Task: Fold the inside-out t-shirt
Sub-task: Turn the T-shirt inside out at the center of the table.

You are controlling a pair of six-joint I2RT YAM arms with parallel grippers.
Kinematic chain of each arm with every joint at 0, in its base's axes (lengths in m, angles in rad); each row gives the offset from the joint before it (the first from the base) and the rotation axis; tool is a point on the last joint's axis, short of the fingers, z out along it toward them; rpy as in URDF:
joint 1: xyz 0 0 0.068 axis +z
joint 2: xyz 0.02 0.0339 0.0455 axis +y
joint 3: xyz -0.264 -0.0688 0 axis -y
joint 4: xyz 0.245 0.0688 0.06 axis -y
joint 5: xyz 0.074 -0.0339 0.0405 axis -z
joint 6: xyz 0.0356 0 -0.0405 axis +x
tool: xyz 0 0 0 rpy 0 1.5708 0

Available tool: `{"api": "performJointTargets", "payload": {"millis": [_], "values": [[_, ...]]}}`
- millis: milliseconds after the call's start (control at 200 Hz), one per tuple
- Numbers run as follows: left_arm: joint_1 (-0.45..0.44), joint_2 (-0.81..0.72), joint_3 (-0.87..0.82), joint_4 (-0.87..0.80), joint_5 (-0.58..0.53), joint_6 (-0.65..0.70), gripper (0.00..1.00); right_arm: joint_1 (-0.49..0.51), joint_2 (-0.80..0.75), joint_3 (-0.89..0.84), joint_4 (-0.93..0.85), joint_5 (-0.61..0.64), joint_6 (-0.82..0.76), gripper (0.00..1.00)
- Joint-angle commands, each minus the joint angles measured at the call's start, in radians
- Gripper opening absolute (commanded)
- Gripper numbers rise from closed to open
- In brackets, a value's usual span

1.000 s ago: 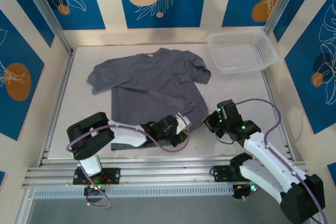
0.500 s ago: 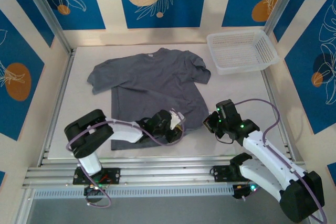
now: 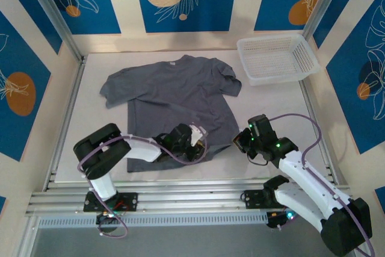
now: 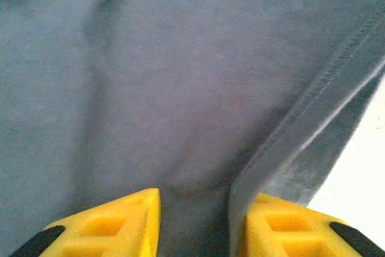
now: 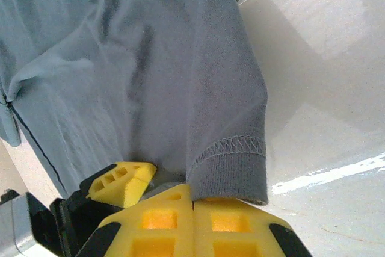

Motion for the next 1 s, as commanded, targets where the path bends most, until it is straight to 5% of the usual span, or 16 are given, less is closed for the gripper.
{"api": "performJointTargets", "payload": {"millis": [0,215,455,730,820,925,995], "values": [[0.012,-0.03,-0.02,-0.013,-0.009,0.006,0.36,-0.001,0.0,0.019,-0.013,0.001,0.003,0.0],[-0.01,0.016,0.005,-0.026,0.036,0.043,0.36,-0.001,-0.005,0.018,-0.016,0.002,0.004,0.0],[-0.091,0.018,0.026,-0.164,-0.14,0.166,0.61,-0.001,-0.01,0.015,-0.021,0.007,0.007,0.0],[-0.114,-0.106,0.007,-0.349,-0.587,0.285,0.4,-0.003,-0.014,0.014,-0.024,0.013,0.006,0.0],[-0.117,-0.156,-0.01,-0.339,-0.59,0.288,0.41,-0.003,-0.013,0.008,-0.015,0.012,0.01,0.0],[-0.126,-0.18,-0.017,-0.333,-0.525,0.29,0.53,-0.003,-0.013,0.005,-0.015,0.01,0.01,0.0],[-0.129,-0.18,-0.024,-0.327,-0.517,0.272,0.5,-0.004,-0.016,0.007,-0.018,0.009,0.008,0.0]]}}
